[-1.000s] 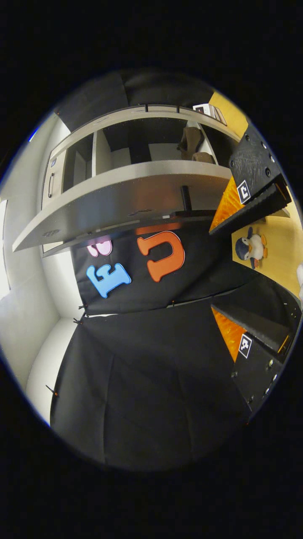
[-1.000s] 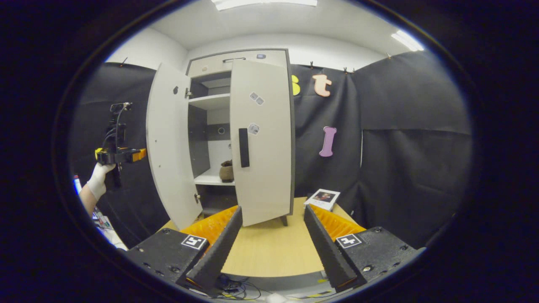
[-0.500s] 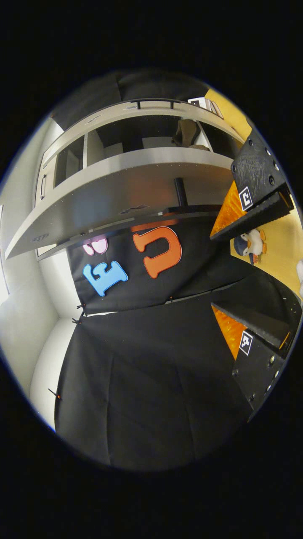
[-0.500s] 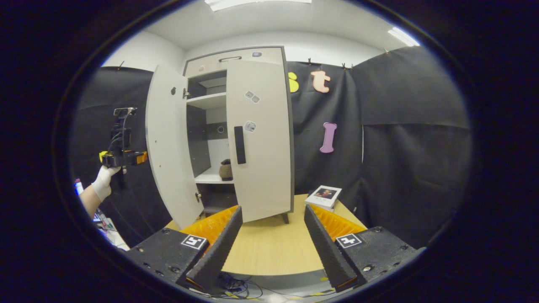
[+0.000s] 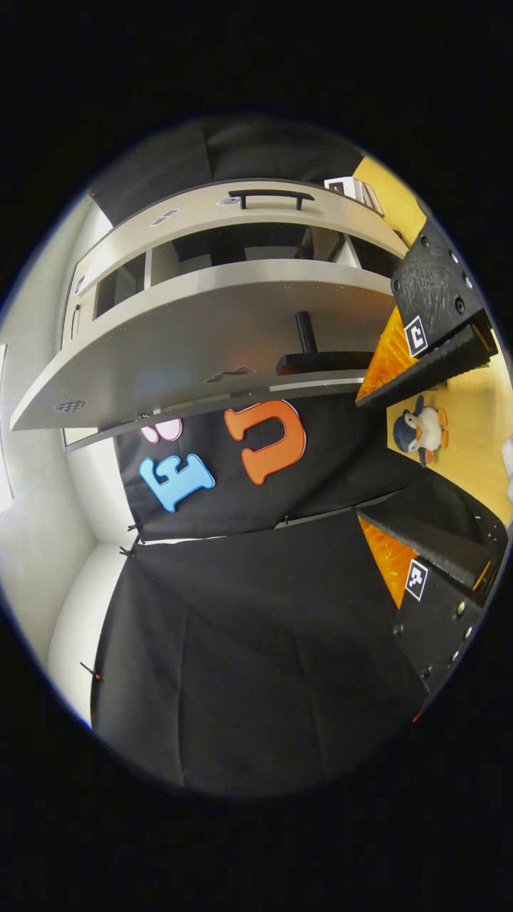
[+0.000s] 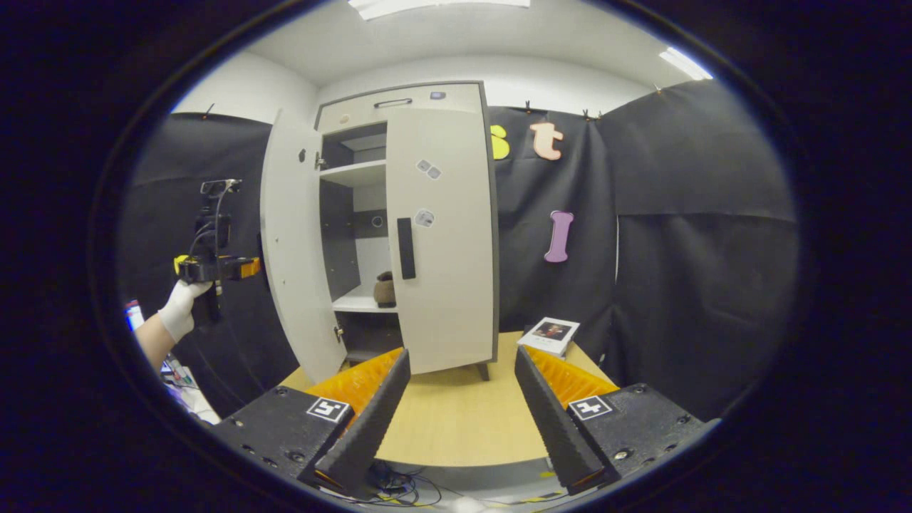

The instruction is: Grab one shoe with the right hand and put it into the shoe cabinet, grab the other shoe with the left hand and put it into the shoe cabinet; then close the right door with the right hand and the left door with the left hand.

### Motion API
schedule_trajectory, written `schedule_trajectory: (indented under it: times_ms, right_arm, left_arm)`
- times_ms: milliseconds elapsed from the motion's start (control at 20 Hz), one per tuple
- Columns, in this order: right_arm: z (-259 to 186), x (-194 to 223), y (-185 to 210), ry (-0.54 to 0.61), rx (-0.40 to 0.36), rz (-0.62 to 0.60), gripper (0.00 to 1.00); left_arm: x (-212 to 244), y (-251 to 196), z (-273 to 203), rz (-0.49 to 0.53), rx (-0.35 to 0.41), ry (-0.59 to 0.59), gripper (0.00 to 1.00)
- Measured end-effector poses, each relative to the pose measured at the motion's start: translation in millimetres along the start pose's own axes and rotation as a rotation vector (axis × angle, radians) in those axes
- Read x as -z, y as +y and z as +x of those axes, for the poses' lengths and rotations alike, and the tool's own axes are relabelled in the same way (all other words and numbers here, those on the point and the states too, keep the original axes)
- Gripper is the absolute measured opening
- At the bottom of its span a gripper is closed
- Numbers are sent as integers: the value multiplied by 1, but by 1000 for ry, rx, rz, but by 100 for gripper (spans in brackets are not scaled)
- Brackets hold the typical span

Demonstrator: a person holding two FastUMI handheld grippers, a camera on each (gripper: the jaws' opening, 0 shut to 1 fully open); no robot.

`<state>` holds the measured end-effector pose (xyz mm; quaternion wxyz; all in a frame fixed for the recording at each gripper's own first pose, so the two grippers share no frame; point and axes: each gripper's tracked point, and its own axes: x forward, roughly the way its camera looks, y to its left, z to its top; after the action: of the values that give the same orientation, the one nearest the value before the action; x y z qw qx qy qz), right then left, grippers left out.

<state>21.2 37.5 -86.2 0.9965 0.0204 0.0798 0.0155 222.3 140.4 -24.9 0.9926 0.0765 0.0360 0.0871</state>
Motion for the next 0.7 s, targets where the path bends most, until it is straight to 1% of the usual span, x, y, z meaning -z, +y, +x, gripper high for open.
schedule_trajectory:
  times_ms: [50,100,150,300,350,400,450,500,550,600,650,700]
  right_arm:
    - [-1,0,-2,1,3,3,97]
    - [-2,0,-6,2,6,4,96]
    - [-2,0,-8,3,9,2,96]
    - [-5,-1,-11,0,14,-7,97]
    - [-6,-2,-11,-1,14,-9,96]
    - [-5,-1,-11,-3,15,-10,97]
    - [-5,-2,-12,-4,16,-9,97]
    - [-3,-2,-13,-5,17,-7,97]
    - [-4,-3,-13,-6,18,-7,97]
    - [-6,-3,-13,-9,21,-10,97]
    - [-7,-3,-14,-7,26,-14,97]
    - [-8,-2,-15,-8,28,-16,97]
  left_arm:
    - [0,-5,0,-8,14,1,84]
    - [0,-11,0,-14,26,1,84]
    - [-1,-16,-1,-19,35,-1,87]
    - [-4,-36,-3,-30,66,-7,88]
    - [-5,-45,-3,-36,83,-11,84]
    - [-6,-56,-4,-44,100,-14,84]
    - [-7,-66,-4,-51,120,-16,87]
    - [-10,-77,-2,-52,143,-19,84]
    - [-11,-86,-1,-57,161,-17,84]
    - [-12,-97,0,-64,174,-18,88]
    - [-13,-106,4,-64,185,-18,89]
    - [-14,-115,5,-63,197,-17,93]
